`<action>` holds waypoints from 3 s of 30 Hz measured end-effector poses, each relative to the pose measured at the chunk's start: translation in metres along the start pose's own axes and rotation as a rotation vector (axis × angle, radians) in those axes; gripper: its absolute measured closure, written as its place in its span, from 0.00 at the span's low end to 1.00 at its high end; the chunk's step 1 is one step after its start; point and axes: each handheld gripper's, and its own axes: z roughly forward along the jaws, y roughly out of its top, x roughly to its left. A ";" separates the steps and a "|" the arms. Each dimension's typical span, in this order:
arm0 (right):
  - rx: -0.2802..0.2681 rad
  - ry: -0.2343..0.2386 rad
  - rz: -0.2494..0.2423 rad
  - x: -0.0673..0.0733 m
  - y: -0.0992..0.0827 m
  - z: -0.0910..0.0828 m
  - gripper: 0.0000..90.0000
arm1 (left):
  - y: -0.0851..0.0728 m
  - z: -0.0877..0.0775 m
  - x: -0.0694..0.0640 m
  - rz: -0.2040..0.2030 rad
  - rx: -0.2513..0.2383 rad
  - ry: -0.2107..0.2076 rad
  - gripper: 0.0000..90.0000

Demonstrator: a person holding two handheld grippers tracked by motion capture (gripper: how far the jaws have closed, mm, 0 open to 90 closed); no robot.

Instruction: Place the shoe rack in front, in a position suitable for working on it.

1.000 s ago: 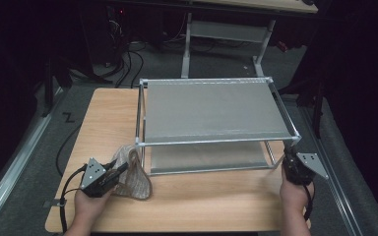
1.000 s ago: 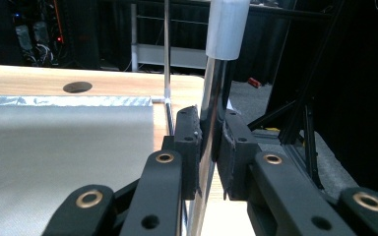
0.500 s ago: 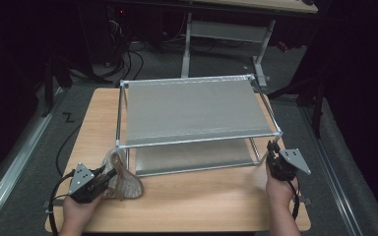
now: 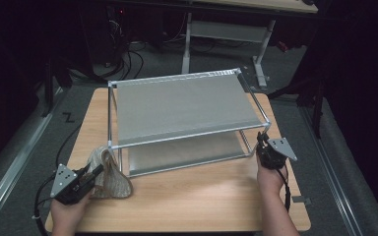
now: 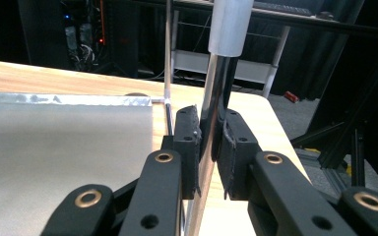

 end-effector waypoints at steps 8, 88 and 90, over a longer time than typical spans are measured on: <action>0.005 -0.005 0.007 -0.002 -0.003 -0.016 0.73 | 0.002 0.018 -0.015 0.049 0.031 -0.106 0.78; -0.039 0.216 -0.021 0.050 -0.038 -0.081 0.71 | -0.016 0.026 -0.092 0.274 0.128 -0.301 0.76; -0.041 0.225 -0.023 0.052 -0.037 -0.080 0.71 | -0.017 0.024 -0.089 0.258 0.129 -0.269 0.75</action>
